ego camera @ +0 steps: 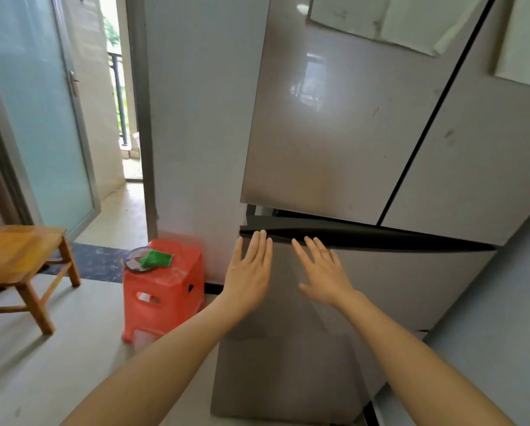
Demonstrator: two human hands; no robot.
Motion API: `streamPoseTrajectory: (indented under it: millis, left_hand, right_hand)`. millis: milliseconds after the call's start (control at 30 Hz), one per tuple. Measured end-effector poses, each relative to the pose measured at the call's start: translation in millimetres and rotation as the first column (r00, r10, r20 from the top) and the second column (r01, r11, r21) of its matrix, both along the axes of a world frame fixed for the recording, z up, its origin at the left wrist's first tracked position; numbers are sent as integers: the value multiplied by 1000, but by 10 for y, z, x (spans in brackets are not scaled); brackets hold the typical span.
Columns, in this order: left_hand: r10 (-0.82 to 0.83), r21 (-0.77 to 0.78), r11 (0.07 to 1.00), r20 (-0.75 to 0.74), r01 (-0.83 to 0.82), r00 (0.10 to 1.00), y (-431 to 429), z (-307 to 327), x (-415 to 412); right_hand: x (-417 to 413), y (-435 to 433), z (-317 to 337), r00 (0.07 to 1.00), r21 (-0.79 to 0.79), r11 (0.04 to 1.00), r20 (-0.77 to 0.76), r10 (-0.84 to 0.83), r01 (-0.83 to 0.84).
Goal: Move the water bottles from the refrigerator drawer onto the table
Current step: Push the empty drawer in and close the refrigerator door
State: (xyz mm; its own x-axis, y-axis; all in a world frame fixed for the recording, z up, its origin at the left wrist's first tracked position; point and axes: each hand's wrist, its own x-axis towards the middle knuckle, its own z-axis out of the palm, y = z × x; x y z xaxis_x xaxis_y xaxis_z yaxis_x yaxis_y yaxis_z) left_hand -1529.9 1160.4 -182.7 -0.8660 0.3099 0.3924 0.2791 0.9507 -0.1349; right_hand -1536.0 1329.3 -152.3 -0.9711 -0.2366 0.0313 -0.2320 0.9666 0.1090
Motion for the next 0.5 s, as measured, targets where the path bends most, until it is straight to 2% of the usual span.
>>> streamPoseTrajectory:
  millis: [67, 167, 267, 400, 500]
  left_hand:
    - [45, 41, 998, -2, -45, 999, 22, -41, -64]
    - [82, 12, 996, 102, -83, 991, 98, -41, -165]
    - [105, 0, 994, 101, -105, 989, 119, 0, -325]
    - [116, -37, 993, 153, -111, 981, 57, 71, -603]
    - [113, -7, 993, 228, -115, 967, 26, -43, -672]
  right_hand:
    - [-81, -5, -12, 1000, -2, 1000, 4, 0, 0]
    - [-145, 14, -46, 999, 15, 999, -12, -31, 31]
    - [-180, 106, -119, 995, 6, 995, -15, -99, 99]
    - [-250, 361, -159, 987, -52, 986, 50, -155, 158]
    - [-314, 533, -118, 981, -50, 982, 79, -176, 180]
